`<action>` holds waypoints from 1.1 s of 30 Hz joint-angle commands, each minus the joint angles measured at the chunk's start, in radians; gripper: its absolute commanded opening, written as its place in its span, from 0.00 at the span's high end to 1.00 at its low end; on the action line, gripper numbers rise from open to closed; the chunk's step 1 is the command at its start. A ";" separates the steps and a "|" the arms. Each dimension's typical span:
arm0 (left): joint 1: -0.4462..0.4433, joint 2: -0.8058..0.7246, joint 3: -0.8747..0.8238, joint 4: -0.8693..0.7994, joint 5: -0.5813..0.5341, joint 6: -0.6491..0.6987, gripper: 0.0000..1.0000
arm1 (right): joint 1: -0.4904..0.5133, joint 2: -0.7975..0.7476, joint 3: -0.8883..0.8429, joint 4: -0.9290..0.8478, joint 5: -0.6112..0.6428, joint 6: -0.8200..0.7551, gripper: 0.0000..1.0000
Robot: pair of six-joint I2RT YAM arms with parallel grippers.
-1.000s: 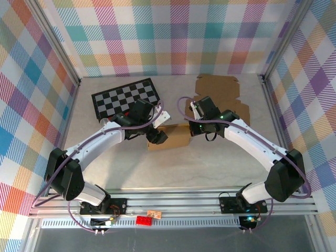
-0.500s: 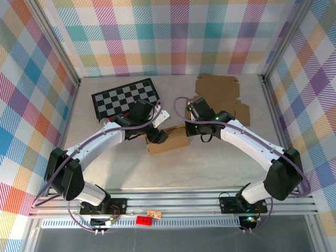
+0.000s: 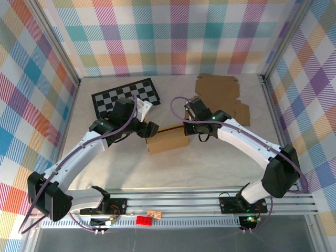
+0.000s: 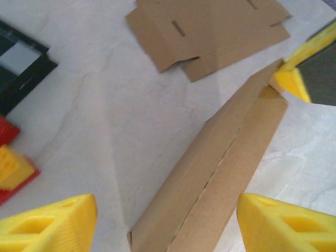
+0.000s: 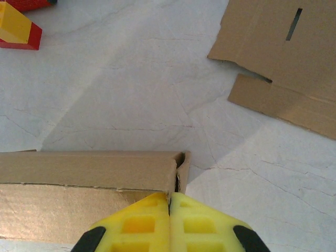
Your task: Fold the paper box
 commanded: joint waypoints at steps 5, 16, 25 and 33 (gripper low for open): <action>0.034 -0.060 0.053 -0.328 -0.133 -0.055 0.38 | 0.008 0.025 0.019 -0.068 0.001 0.008 1.00; 0.036 0.057 0.088 -0.298 -0.133 0.003 0.41 | 0.008 0.020 0.006 -0.072 0.001 -0.001 1.00; 0.035 0.086 0.099 -0.292 -0.121 0.010 0.58 | 0.008 0.027 0.013 -0.071 -0.002 0.005 1.00; 0.036 0.097 0.090 -0.289 -0.098 -0.001 0.75 | 0.009 0.032 0.018 -0.075 -0.001 0.007 1.00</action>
